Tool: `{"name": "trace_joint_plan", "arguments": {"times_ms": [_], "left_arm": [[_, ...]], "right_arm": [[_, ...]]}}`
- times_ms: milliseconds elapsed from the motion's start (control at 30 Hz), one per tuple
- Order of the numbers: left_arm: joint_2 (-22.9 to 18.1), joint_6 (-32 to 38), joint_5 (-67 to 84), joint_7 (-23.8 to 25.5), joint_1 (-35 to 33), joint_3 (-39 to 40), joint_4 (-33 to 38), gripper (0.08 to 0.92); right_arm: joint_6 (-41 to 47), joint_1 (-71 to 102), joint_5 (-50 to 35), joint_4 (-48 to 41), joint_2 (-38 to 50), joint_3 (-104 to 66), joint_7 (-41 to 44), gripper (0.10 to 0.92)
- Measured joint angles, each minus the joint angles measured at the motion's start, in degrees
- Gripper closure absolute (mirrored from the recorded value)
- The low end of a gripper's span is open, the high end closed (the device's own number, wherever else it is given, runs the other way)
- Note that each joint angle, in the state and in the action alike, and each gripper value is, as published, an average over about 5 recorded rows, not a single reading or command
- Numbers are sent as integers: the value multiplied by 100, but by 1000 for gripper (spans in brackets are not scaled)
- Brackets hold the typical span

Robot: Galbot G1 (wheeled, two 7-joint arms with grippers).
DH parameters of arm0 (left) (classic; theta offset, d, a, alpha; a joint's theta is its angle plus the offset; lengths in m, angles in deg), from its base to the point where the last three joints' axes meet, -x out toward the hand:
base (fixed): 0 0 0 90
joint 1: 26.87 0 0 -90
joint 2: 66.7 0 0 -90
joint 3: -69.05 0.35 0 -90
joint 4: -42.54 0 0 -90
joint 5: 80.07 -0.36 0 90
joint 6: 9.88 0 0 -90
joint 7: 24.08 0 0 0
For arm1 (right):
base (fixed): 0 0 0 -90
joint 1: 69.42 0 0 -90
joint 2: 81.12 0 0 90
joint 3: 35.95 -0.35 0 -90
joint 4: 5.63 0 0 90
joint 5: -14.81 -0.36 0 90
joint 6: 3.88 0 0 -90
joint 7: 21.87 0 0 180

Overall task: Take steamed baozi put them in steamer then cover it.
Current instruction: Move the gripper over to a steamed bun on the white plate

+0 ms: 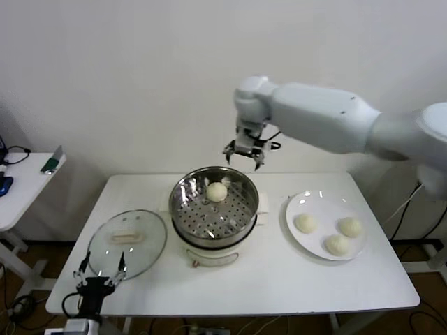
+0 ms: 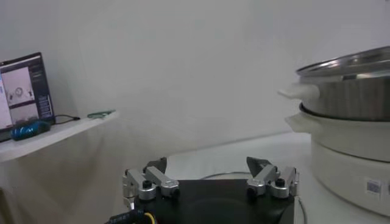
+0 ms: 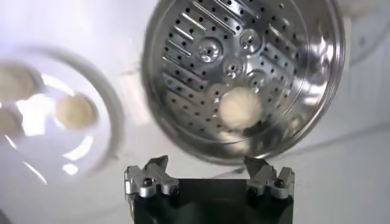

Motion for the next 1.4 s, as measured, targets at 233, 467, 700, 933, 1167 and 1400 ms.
{"name": "trace_joint_plan", "arguments": {"times_ms": [233, 467, 700, 933, 1167, 1400], "left_arm": [[7, 148, 60, 21, -108, 48, 129, 177], [24, 333, 170, 144, -169, 17, 177, 177], [-2, 400, 193, 178, -214, -64, 171, 177], [-29, 436, 183, 197, -283, -121, 109, 177], [-73, 463, 171, 208, -341, -124, 40, 177], [-87, 476, 94, 221, -338, -113, 6, 177]], "right_arm": [[1255, -39, -968, 179, 962, 471, -162, 203], [1998, 706, -1098, -63, 1469, 150, -302, 203], [2357, 1703, -869, -589, 1596, -511, -388, 203], [2466, 2524, -526, -1111, 1540, -1160, -422, 203], [2472, 3101, -228, -1522, 1412, -1649, -442, 203], [2390, 3523, 79, -1909, 1241, -2076, -485, 203]]}}
